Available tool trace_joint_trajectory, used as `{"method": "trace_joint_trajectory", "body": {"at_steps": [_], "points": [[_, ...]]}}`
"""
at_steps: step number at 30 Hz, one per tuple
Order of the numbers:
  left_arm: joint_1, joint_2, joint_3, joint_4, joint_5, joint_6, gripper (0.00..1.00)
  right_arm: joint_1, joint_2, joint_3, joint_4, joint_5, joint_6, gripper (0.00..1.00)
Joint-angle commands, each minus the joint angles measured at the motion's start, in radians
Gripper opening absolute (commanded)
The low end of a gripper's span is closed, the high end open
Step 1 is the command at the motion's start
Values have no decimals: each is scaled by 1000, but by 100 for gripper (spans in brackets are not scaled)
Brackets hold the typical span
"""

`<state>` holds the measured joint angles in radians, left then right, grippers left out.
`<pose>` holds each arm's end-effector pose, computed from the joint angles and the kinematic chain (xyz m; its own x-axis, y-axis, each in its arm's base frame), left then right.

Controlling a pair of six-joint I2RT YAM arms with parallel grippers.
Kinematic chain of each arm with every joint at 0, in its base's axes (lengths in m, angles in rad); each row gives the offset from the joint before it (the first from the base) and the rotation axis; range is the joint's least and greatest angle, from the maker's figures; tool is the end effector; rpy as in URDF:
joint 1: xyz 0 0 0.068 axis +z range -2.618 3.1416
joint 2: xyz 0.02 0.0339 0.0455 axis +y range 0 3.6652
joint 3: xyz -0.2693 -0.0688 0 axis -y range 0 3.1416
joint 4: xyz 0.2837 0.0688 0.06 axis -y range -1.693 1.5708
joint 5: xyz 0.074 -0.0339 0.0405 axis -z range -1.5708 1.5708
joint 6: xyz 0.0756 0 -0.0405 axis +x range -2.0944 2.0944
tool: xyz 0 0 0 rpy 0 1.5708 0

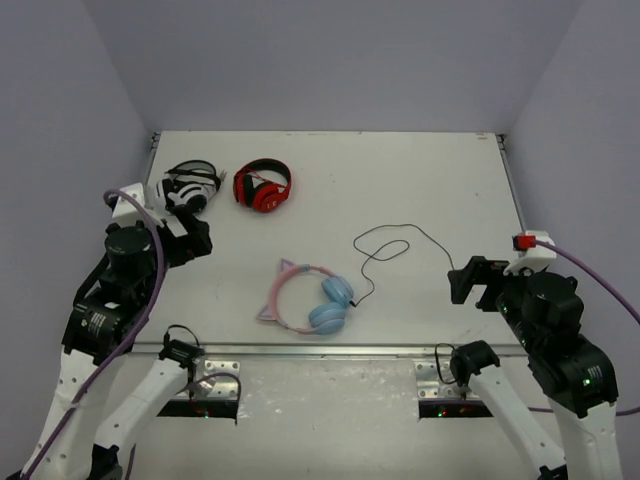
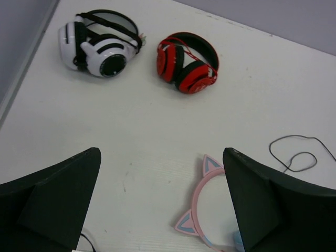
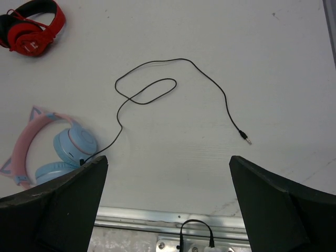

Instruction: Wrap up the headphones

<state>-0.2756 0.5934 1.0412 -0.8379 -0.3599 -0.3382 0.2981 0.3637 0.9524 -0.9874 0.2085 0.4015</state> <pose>0.1616 -0.0180 0.3860 -0.3257 -0.2306 -0.9169 -0.1768 0.9675 -0.1805 0.1072 0.0166 0.3593 -0.3826 0.2824 -0.8797 0.0484 0.9570 0.2862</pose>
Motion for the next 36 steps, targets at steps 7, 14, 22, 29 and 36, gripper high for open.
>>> {"method": "trace_joint_trajectory", "body": {"at_steps": [7, 14, 22, 29, 36], "points": [[-4, 414, -73, 236, 307, -67, 100, 4, 6, -96, 142, -158, 17, 99], [-176, 611, -236, 347, 239, -171, 100, 4, 14, -161, 177, -256, 22, 99], [-319, 797, -348, 490, 167, -229, 91, 4, 12, -213, 225, -340, 11, 99], [-382, 922, -337, 505, 75, -232, 46, 6, 14, -238, 242, -385, 10, 99], [-401, 860, -383, 468, 98, -251, 0, 6, 3, -260, 266, -368, 20, 99]]}}
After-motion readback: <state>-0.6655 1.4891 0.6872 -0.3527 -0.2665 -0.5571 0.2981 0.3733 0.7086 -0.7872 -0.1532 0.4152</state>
